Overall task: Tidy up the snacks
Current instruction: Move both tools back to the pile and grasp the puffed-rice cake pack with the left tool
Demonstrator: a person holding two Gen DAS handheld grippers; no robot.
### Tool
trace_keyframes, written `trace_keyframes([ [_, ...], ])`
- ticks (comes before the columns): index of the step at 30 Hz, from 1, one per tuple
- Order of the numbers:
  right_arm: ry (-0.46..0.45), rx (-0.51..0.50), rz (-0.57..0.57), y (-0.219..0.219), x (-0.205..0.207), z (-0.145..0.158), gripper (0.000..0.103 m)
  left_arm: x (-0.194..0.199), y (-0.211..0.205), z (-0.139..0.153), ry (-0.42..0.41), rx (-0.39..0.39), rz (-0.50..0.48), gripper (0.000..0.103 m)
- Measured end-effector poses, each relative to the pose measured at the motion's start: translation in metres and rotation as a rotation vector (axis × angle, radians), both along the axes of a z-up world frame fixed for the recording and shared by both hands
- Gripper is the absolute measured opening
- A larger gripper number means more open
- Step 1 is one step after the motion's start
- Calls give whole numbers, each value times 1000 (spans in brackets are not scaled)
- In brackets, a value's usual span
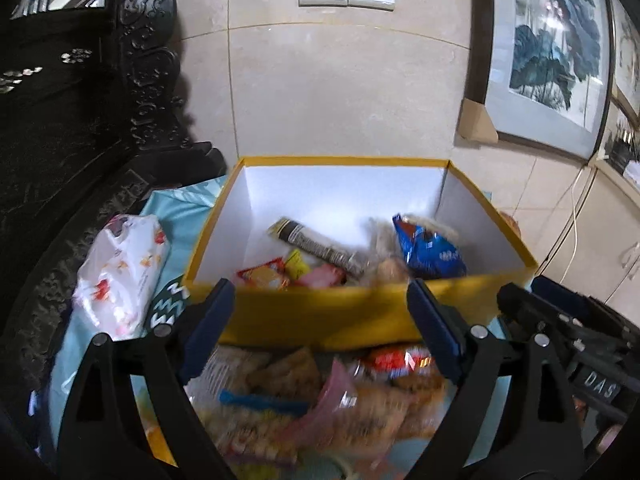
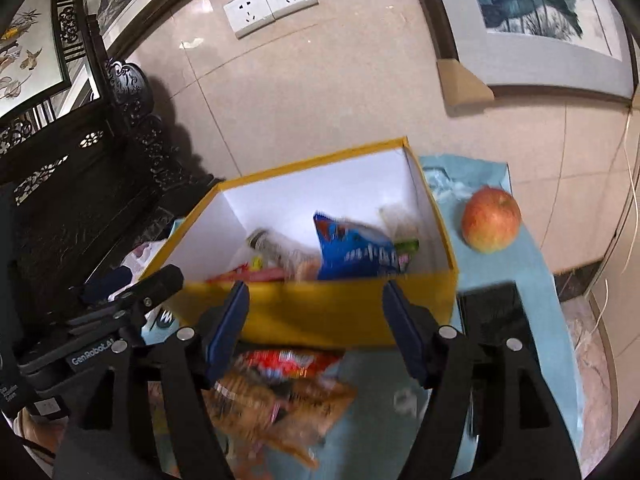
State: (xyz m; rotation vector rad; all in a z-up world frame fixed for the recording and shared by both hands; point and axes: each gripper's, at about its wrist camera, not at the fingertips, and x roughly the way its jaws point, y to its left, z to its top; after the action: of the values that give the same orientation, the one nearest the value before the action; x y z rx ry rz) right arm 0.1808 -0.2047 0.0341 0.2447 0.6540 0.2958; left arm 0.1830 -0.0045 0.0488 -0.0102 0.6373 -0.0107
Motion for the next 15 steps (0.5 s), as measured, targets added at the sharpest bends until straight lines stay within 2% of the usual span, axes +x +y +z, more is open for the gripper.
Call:
trace_keyframes([
  [4,30,20,19,4,-28,-10,74,-32,7,-7,11,14,-3,93],
  [7,36,31,28,11,-49,-21,83,-56,16,-17,22,21,6,95],
  [9,38,51,15,11,-61,-30,94,-71,24,-27,35,36,26,96],
  [15,67,71,14,11,-69,-55,95,-103,53,-57,94,62,94,96],
])
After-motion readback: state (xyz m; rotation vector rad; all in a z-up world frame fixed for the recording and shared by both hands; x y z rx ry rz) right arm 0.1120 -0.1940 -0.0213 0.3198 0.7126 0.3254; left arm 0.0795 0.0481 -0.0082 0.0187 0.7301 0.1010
